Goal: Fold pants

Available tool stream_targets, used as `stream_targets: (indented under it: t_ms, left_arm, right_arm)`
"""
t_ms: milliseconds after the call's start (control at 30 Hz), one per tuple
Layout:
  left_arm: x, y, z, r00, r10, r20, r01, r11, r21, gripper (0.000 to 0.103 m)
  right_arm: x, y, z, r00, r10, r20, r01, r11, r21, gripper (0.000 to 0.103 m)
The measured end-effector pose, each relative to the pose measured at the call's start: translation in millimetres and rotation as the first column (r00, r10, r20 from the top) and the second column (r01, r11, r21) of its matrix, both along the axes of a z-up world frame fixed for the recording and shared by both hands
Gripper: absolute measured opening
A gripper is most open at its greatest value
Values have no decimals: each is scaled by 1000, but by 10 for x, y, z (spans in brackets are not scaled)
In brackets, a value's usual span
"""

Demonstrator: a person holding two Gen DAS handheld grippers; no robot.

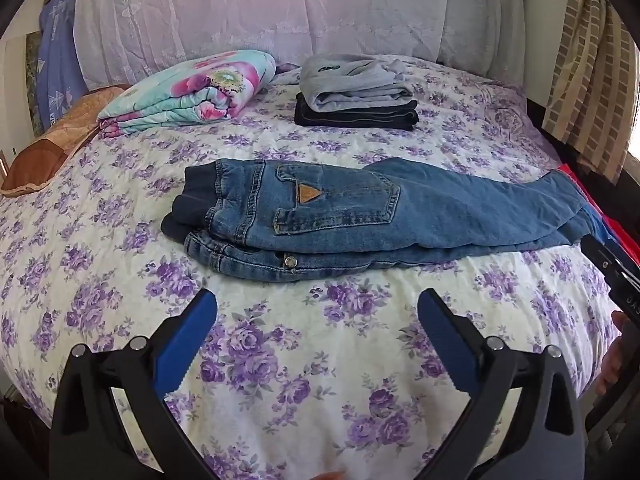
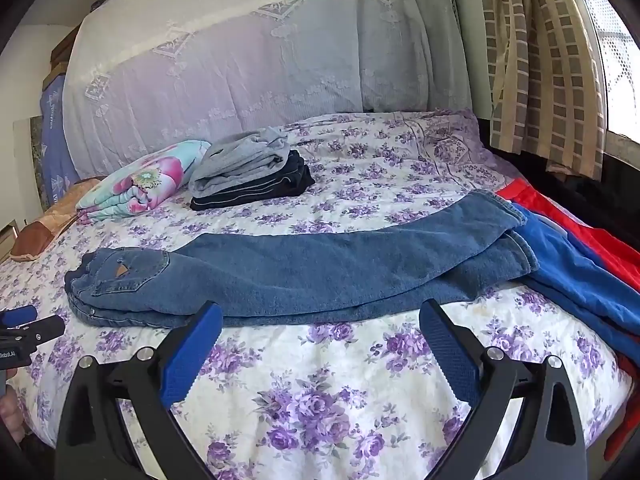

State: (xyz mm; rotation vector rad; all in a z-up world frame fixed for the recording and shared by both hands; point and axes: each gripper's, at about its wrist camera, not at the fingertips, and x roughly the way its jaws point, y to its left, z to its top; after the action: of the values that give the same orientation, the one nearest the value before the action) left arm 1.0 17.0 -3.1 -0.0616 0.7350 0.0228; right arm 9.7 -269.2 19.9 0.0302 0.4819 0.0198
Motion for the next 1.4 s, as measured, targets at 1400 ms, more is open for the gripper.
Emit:
stream_targets:
  t_ms: [1400]
  left_arm:
    - [107, 39, -178, 998, 6, -58, -8, 1000, -28, 99]
  right_arm:
    - [97, -95, -122, 999, -21, -41, 22, 999, 24, 99]
